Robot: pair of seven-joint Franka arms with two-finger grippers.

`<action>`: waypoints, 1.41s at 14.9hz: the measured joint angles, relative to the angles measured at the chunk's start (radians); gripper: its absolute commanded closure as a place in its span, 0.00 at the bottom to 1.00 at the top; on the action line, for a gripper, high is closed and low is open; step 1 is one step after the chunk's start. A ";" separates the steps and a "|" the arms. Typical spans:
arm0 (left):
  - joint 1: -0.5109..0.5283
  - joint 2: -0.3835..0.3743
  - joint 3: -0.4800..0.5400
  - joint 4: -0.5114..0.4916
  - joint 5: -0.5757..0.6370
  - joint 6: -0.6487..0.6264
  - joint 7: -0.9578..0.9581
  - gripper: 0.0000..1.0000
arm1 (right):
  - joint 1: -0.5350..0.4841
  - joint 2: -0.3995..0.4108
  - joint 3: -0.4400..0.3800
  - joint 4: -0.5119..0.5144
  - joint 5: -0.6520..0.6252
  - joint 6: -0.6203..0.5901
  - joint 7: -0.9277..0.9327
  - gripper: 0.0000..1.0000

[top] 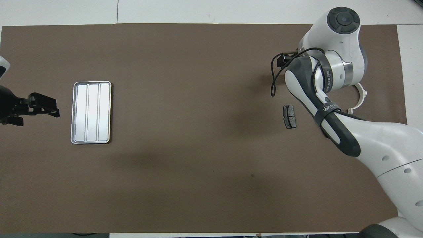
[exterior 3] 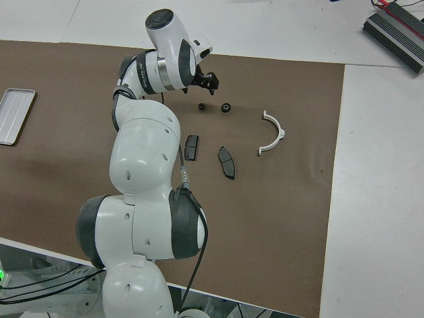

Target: Place bearing gear from tray to pile

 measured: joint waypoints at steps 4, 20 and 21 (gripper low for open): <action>0.000 0.000 0.000 0.000 0.000 0.000 0.000 0.00 | -0.024 -0.045 0.000 -0.011 0.000 0.000 -0.002 0.00; 0.000 0.000 0.000 0.000 0.000 0.000 0.000 0.00 | 0.033 -0.607 -0.156 -0.148 0.166 -0.537 -0.284 0.00; 0.000 0.000 0.000 0.000 0.000 0.000 0.000 0.00 | 0.040 -0.634 -0.160 -0.156 0.166 -0.563 -0.284 0.00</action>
